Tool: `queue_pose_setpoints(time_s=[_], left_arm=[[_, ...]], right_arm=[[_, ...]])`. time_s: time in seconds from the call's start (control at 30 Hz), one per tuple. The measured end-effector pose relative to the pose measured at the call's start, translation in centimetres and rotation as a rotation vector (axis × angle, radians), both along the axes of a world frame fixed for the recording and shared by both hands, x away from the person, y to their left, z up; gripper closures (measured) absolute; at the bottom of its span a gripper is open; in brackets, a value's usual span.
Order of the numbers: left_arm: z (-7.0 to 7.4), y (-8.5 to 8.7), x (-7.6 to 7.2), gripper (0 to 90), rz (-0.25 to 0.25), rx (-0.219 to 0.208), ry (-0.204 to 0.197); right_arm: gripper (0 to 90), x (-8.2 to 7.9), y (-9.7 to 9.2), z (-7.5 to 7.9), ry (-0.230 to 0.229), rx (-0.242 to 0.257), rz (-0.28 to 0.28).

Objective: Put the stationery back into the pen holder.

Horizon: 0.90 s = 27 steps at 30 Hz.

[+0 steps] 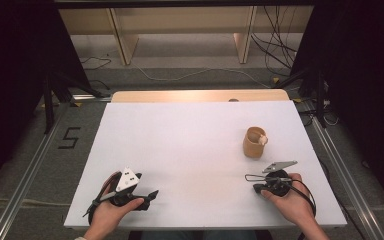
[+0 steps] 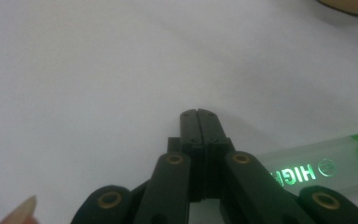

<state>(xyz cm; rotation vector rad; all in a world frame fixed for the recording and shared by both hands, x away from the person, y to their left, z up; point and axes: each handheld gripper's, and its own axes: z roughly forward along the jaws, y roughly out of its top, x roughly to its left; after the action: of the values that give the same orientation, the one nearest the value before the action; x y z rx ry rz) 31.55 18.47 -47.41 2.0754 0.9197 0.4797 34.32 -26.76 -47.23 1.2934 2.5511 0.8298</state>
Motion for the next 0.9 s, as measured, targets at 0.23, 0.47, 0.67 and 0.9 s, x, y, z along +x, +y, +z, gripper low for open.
queue_pose_setpoints(time_s=[0.23,0.47,0.67,0.9], left_arm=[[0.0,0.0,0.0,18.4,0.001,0.001,0.0],[0.0,0.1,-0.1,18.4,0.002,0.001,-0.001],[0.0,0.1,-0.1,18.4,0.003,0.0,-0.003],[0.1,0.1,-0.1,18.4,0.0,0.003,-0.007]], right_arm=[[90.0,-0.5,-0.5,0.1,0.021,0.002,-0.015],[90.0,-1.0,-1.0,0.3,0.045,-0.006,-0.021],[90.0,-1.5,-1.8,0.5,0.067,-0.013,-0.039],[90.0,-1.8,-3.0,0.7,0.097,-0.022,-0.059]])
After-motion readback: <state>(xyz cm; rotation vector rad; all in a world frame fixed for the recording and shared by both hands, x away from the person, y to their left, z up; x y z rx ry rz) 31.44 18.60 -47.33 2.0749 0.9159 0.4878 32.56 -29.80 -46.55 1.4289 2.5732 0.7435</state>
